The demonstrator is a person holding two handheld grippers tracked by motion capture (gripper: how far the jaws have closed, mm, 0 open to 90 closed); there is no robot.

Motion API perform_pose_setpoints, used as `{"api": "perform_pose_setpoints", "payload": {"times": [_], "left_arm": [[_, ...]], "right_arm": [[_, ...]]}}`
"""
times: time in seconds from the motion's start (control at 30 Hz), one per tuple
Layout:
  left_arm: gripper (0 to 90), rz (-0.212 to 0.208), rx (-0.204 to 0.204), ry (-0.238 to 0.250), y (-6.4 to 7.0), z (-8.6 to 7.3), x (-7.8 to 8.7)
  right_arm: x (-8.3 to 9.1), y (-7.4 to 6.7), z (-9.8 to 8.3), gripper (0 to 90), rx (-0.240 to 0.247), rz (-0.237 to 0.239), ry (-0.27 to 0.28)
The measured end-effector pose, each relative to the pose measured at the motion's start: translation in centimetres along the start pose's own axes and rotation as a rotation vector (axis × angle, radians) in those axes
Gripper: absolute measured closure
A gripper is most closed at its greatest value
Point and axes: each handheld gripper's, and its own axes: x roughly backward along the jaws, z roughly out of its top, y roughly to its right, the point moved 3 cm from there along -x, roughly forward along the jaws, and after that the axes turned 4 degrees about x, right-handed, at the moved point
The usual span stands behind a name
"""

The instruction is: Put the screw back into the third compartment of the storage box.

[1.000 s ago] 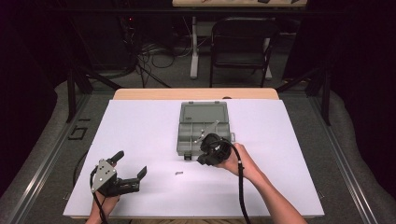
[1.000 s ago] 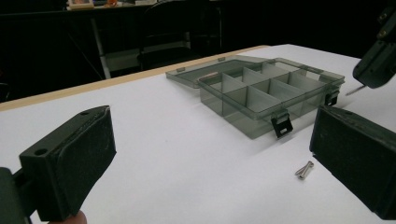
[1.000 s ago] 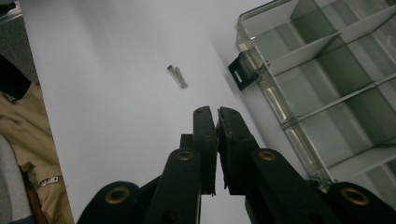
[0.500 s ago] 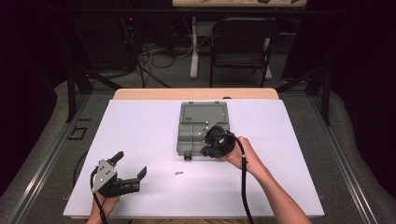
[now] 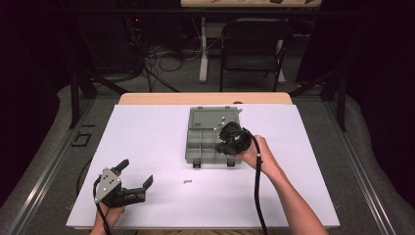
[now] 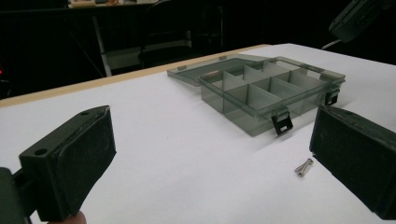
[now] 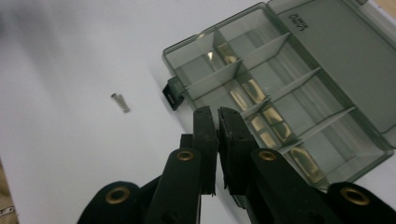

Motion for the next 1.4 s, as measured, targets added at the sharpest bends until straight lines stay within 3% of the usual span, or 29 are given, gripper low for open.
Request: {"api": "perform_pose_setpoints", "payload": {"times": [0.27, 0.4, 0.6, 1.17, 1.23, 1.3, 1.4], "left_arm": [[0.1, 0.002, 0.000, -0.007, 0.2, -0.1, 0.0], [0.1, 0.000, -0.005, -0.007, 0.1, 0.0, -0.1], [0.1, -0.002, -0.007, -0.001, 0.1, 0.0, 0.0], [0.1, -0.003, -0.008, -0.008, 0.1, 0.0, -0.1], [0.1, 0.000, -0.006, -0.009, 0.1, -0.1, -0.1], [0.1, -0.003, -0.008, -0.009, 0.1, 0.0, -0.1], [0.1, -0.002, -0.008, -0.007, 0.1, 0.0, -0.1]], "right_arm": [[-0.4, 1.5, 0.2, 86.4, -0.029, -0.044, 0.000], [-1.2, 2.7, 0.2, 86.4, -0.047, -0.070, 0.016], [-2.6, 4.2, -0.1, 86.4, -0.094, -0.097, -0.005], [-6.0, 6.5, -0.8, 86.2, -0.147, -0.125, -0.022], [-6.3, 6.7, -0.9, 83.2, -0.154, -0.123, -0.022], [-6.3, 6.9, -1.0, 69.3, -0.162, -0.126, -0.013], [-5.9, 7.1, -1.0, 60.9, -0.172, -0.121, 0.016]]}}
